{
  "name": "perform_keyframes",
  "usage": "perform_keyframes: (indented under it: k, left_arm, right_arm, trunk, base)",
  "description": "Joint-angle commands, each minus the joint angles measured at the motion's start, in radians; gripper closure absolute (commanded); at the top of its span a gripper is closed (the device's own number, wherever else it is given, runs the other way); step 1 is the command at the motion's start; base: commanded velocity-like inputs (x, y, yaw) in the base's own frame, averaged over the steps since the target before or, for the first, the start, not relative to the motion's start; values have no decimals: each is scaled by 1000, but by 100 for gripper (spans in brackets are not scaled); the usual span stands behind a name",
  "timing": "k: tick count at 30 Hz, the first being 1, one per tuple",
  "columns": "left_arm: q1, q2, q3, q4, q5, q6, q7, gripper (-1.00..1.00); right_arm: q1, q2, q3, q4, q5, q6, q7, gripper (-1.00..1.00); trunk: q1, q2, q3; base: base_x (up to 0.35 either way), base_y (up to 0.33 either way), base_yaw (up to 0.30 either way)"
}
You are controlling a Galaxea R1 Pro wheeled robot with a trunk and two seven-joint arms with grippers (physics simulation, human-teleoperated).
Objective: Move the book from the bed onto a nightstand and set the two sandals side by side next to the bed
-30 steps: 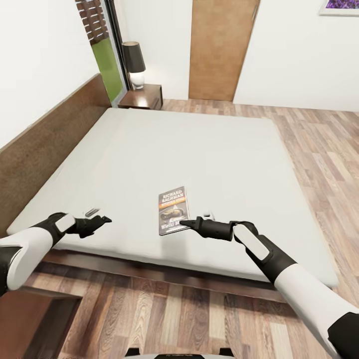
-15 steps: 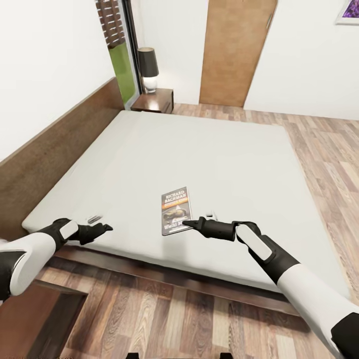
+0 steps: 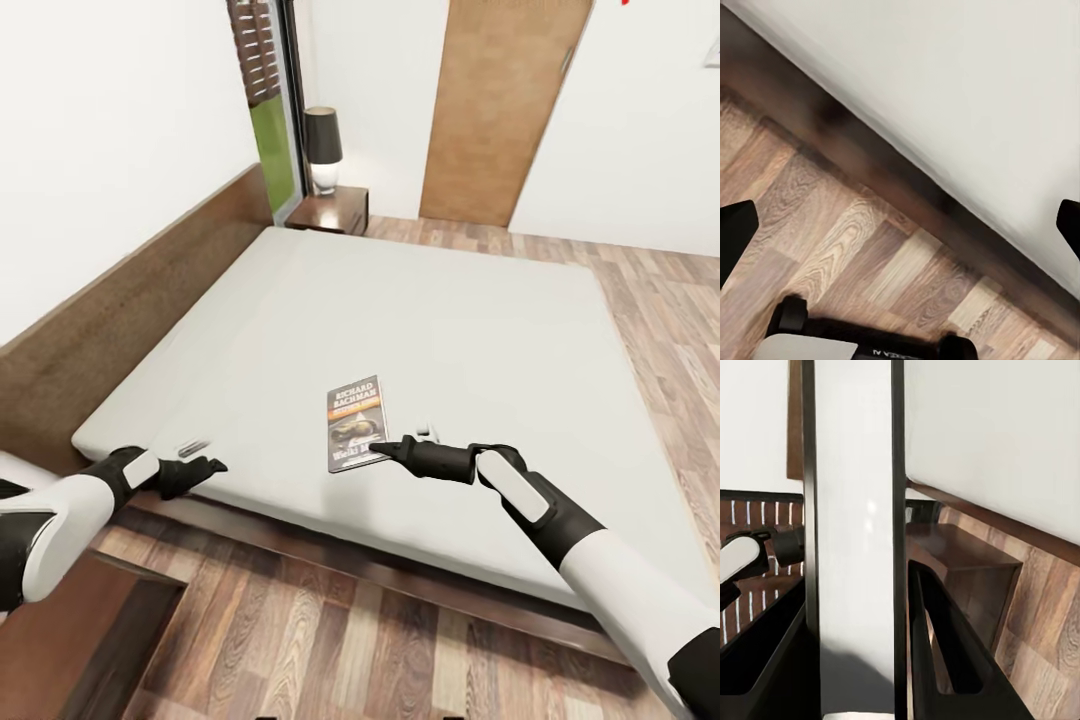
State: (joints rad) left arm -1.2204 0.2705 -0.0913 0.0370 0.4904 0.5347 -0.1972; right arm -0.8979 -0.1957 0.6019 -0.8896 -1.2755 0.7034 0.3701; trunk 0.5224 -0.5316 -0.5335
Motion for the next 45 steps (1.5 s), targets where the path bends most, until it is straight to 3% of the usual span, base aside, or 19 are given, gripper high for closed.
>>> perform_keyframes:
  k: [1,6,9,12,35,45]
  left_arm:
    - [0,-4,-9,3,7,1,-5,-100]
    - [1,-6,-9,4,7,0,-5,-100]
    - [2,-7,-9,4,7,-1,-5,-100]
    - [2,-7,-9,4,7,-1,-4,-100]
    - [16,-62,-10,8,0,-55,4,-100]
    - [116,-127,-10,8,-119,-62,7,-100]
  right_arm:
    - [-1,-2,3,0,0,1,3,100]
    - [-1,-5,3,0,14,1,3,100]
    - [-1,-6,3,0,82,1,4,100]
    - [-1,-7,3,0,98,1,4,100]
    - [-1,-7,1,0,110,2,4,100]
    - [-1,-10,1,0,110,2,4,100]
  trunk:
    - [0,-1,0]
    - [0,-1,8]
    - [0,-1,12]
    - [0,-1,16]
    - [0,-1,50]
    - [0,-1,64]
  base:
    - [0,0,140]
    - [0,0,140]
    - [0,0,142]
    - [0,0,145]
    - [0,0,154]
    - [0,0,164]
